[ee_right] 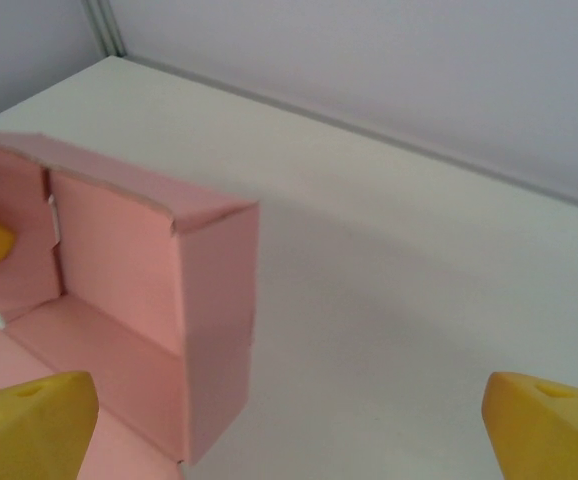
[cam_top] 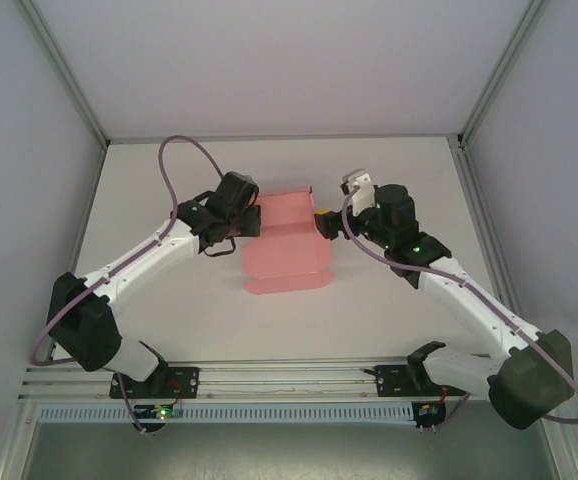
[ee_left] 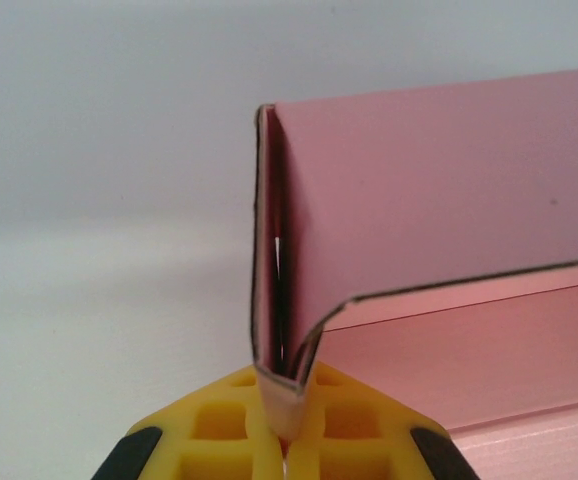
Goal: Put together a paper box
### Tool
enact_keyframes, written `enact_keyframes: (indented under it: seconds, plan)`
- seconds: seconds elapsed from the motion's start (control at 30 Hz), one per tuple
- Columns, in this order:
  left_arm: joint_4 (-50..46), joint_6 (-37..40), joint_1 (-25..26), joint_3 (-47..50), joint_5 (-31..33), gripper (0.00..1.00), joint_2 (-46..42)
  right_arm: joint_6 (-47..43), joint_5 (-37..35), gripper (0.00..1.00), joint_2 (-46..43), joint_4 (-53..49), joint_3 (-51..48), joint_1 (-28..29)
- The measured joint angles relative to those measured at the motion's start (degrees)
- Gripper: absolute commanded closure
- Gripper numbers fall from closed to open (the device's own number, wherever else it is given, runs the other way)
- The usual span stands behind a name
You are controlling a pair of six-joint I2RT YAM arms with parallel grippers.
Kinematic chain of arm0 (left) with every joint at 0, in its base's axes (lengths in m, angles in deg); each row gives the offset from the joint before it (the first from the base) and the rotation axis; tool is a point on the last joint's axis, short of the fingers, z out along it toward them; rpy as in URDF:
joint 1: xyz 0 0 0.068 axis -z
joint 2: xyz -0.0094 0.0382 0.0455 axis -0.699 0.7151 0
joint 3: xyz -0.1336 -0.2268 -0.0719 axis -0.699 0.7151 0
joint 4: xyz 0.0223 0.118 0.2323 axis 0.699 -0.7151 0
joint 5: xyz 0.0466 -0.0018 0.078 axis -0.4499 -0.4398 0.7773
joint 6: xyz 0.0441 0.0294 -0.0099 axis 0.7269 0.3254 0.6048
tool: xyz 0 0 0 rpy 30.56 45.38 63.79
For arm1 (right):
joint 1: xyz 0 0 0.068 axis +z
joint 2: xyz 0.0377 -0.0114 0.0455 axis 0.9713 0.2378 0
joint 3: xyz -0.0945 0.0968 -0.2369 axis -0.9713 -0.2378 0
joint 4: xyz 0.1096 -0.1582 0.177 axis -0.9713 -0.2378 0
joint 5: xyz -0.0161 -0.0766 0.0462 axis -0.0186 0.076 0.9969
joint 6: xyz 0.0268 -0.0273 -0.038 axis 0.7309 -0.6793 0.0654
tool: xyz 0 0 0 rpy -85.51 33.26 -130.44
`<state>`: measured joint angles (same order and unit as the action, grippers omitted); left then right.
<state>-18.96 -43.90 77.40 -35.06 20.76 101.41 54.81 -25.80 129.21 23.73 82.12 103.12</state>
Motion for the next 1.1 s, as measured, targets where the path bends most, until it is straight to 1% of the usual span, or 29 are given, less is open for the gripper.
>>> enact_keyframes:
  seconds: [0.07, 0.1, 0.2, 0.37, 0.43, 0.5, 0.6, 0.63, 0.73, 0.77, 0.9, 1.0, 1.1]
  plan:
    - [0.00, -0.15, 0.00, -1.88, -0.24, 1.00, 1.07, 0.59, -0.11, 0.02, 1.79, -0.02, 0.02, 1.14]
    - [0.00, -0.17, 0.00, -2.49, -0.42, 1.00, 1.60, 0.63, -0.59, 0.04, 2.86, -0.39, 0.28, 1.73]
    - [-0.26, -0.42, 0.00, -3.45, -0.92, 1.00, 3.08, 0.79, -4.04, 0.14, 8.13, -2.80, 3.30, 3.43]
    - [-1.60, -1.03, 0.00, -3.48, -1.77, 1.00, 3.82, 1.03, -10.99, 0.41, 15.08, -4.52, 9.14, 4.04]
    - [-1.84, -1.38, 0.00, -3.48, -1.79, 1.00, 3.82, 1.05, -13.05, 0.49, 16.81, -4.59, 10.58, 4.04]
    - [-1.92, -2.01, 0.09, -3.56, -2.03, 1.00, 3.98, 0.98, -14.64, 0.54, 18.56, -4.90, 12.00, 4.07]
    - [-1.92, -2.43, 0.24, -3.76, -2.23, 1.00, 4.28, 0.94, -15.98, 0.75, 20.76, -5.16, 13.33, 4.46]
    - [-1.90, -2.54, 0.28, -3.91, -2.40, 1.00, 4.50, 1.14, -16.22, 0.80, 21.33, -5.27, 13.62, 4.55]
    - [-1.92, -2.80, 0.33, -4.90, -2.84, 1.00, 5.77, 1.01, -17.31, 0.88, 22.69, -5.33, 13.99, 4.92]
    - [-1.95, -2.97, 0.33, -5.20, -2.91, 1.00, 6.23, 1.18, -17.84, 0.89, 22.97, -5.27, 14.03, 4.90]
    - [-1.92, -3.85, 0.33, -6.23, -3.50, 1.00, 7.91, 2.25, -20.15, 1.00, 24.37, -4.26, 14.40, 4.90]
    - [-1.95, -4.63, 0.33, -7.23, -3.48, 1.00, 8.59, 2.47, -22.73, 1.00, 24.92, -3.32, 14.40, 5.29]
    - [-2.86, -5.73, 0.37, -9.05, -1.86, 1.00, 9.73, 2.25, -27.98, 1.00, 25.00, -2.69, 14.69, 7.17]
